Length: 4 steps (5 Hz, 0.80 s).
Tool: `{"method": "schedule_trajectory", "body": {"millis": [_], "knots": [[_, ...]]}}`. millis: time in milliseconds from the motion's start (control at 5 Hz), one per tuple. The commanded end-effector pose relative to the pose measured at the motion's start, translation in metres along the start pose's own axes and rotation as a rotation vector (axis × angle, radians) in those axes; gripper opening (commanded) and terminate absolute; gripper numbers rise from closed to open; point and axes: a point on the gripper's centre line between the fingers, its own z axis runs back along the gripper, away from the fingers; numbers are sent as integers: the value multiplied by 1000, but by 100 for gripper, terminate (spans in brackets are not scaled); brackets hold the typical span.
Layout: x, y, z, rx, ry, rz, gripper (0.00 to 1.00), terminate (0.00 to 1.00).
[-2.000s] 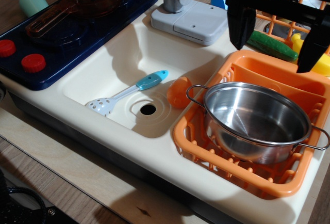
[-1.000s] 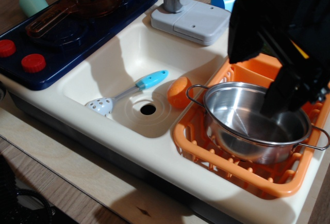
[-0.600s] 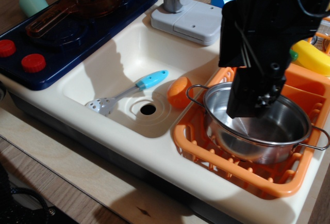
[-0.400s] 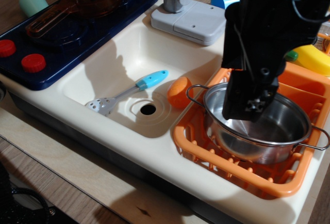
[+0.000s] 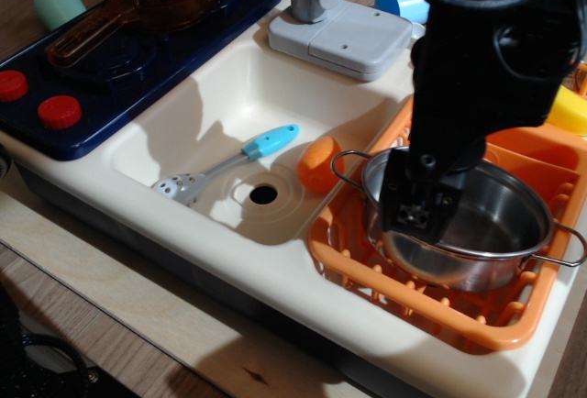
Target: Put pan from drying rack into sink
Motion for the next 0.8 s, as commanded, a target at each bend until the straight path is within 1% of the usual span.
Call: {"method": "schedule_trajectory", "body": {"millis": [0, 200, 400, 600], "knots": [[-2, -4, 2, 29, -36, -93, 100, 0], [-3, -8, -4, 32, -44, -136, 100, 0], [-10, -6, -15, 41, -105, -141, 100, 0], [-9, -6, -22, 44, -138, -143, 100, 0]]}}
